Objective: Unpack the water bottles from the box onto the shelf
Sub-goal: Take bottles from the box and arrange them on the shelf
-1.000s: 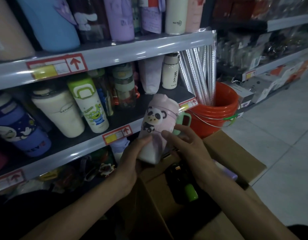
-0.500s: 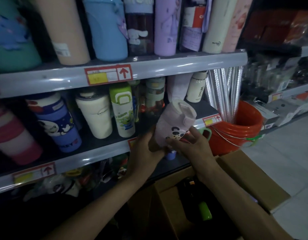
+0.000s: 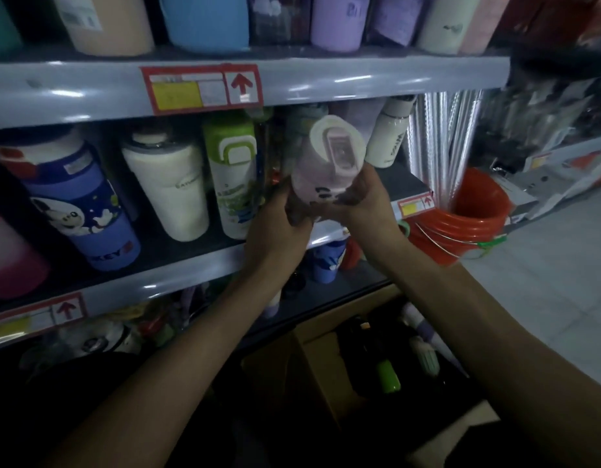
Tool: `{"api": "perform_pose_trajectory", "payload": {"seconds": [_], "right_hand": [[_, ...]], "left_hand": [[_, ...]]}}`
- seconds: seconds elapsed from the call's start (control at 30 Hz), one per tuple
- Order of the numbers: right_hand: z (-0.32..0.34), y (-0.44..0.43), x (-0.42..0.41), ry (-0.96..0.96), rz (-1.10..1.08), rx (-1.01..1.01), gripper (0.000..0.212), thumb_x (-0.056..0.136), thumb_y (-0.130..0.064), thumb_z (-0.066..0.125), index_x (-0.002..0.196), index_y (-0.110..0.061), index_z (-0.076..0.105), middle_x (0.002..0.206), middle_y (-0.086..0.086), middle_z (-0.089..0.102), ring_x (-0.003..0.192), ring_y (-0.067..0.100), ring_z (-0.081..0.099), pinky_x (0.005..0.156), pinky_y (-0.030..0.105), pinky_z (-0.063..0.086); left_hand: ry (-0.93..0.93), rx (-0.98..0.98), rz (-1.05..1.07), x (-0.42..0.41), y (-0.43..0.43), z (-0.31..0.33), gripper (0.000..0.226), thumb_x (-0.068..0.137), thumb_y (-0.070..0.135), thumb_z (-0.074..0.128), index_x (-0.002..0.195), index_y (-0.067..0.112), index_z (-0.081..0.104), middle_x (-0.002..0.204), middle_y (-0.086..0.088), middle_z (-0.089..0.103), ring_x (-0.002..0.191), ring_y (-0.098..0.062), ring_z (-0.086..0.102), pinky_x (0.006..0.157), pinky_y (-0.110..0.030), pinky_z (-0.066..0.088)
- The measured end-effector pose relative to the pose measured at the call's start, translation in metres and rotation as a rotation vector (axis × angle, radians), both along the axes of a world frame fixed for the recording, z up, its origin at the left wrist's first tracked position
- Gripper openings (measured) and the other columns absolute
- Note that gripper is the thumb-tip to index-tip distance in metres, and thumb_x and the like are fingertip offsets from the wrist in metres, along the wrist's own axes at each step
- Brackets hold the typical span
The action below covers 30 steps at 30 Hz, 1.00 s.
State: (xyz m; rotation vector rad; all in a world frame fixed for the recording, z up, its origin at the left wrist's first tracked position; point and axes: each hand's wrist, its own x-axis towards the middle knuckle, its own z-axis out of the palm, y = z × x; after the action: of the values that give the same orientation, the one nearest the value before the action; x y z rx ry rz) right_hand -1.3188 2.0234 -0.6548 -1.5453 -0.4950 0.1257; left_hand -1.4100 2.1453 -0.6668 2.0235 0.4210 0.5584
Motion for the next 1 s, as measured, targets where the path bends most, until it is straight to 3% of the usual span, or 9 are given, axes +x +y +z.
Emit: {"api": "perform_pose_trajectory", "payload": {"seconds": [0.13,0.27,0.57,0.67,0.73,0.9,1.0], "right_hand": [[0.002,0.003,0.007,0.026,-0.002,0.013,0.081,0.066,0.018,0.084,0.136,-0.001,0.047,0.116,0.012,0.072,0.101,0.023,0.073,0.077,0.041,0.062],[0.001,0.008,0.013,0.052,-0.001,0.000,0.081,0.067,0.020,0.082,0.137,-0.001,0.047,0.116,0.015,0.072,0.099,0.024,0.073,0.077,0.040,0.062],[-0.014,0.020,0.026,0.056,-0.002,-0.062,0.078,0.065,0.014,0.086,0.133,-0.001,0.049,0.116,0.019,0.071,0.102,0.031,0.072,0.080,0.048,0.062],[-0.016,0.022,0.026,0.052,-0.019,-0.078,0.076,0.067,0.014,0.085,0.132,-0.001,0.050,0.112,0.015,0.072,0.089,0.016,0.073,0.073,0.034,0.060],[-0.016,0.024,0.026,0.044,-0.023,-0.063,0.076,0.067,0.016,0.084,0.134,0.001,0.050,0.116,0.018,0.072,0.089,0.016,0.072,0.075,0.030,0.060],[-0.019,0.031,0.034,0.030,-0.024,-0.053,0.080,0.064,0.016,0.086,0.134,0.003,0.050,0.117,0.023,0.070,0.101,0.029,0.070,0.086,0.040,0.061],[-0.022,0.035,0.037,0.021,-0.048,-0.081,0.079,0.062,0.012,0.089,0.130,0.003,0.052,0.110,0.015,0.072,0.100,0.028,0.071,0.088,0.045,0.060]], "left_hand": [[-0.016,0.006,-0.015,0.006,0.002,0.004,0.071,0.076,0.041,0.053,0.147,0.032,0.049,0.131,0.003,0.068,0.118,-0.023,0.064,0.093,-0.041,0.054],[0.002,-0.002,-0.008,0.016,0.007,-0.001,0.067,0.079,0.036,0.057,0.145,0.027,0.051,0.131,0.000,0.068,0.117,-0.025,0.065,0.093,-0.042,0.054],[0.081,-0.026,0.047,0.030,0.014,-0.012,0.057,0.089,0.027,0.071,0.143,0.024,0.053,0.132,-0.002,0.067,0.120,-0.027,0.062,0.093,-0.035,0.050],[0.106,-0.014,0.048,0.030,0.014,-0.013,0.053,0.090,0.022,0.066,0.141,0.021,0.053,0.130,-0.005,0.068,0.118,-0.030,0.063,0.091,-0.037,0.050],[0.119,-0.023,0.044,0.031,0.016,-0.013,0.053,0.088,0.020,0.064,0.140,0.019,0.053,0.128,-0.008,0.067,0.115,-0.033,0.063,0.091,-0.040,0.051],[0.130,-0.068,0.028,0.033,0.016,-0.013,0.053,0.089,0.018,0.064,0.140,0.019,0.052,0.130,-0.008,0.066,0.114,-0.031,0.063,0.084,-0.033,0.046],[0.143,-0.105,0.018,0.036,0.017,-0.013,0.057,0.089,0.020,0.065,0.143,0.022,0.050,0.132,-0.005,0.065,0.116,-0.030,0.062,0.092,-0.038,0.050]]}}
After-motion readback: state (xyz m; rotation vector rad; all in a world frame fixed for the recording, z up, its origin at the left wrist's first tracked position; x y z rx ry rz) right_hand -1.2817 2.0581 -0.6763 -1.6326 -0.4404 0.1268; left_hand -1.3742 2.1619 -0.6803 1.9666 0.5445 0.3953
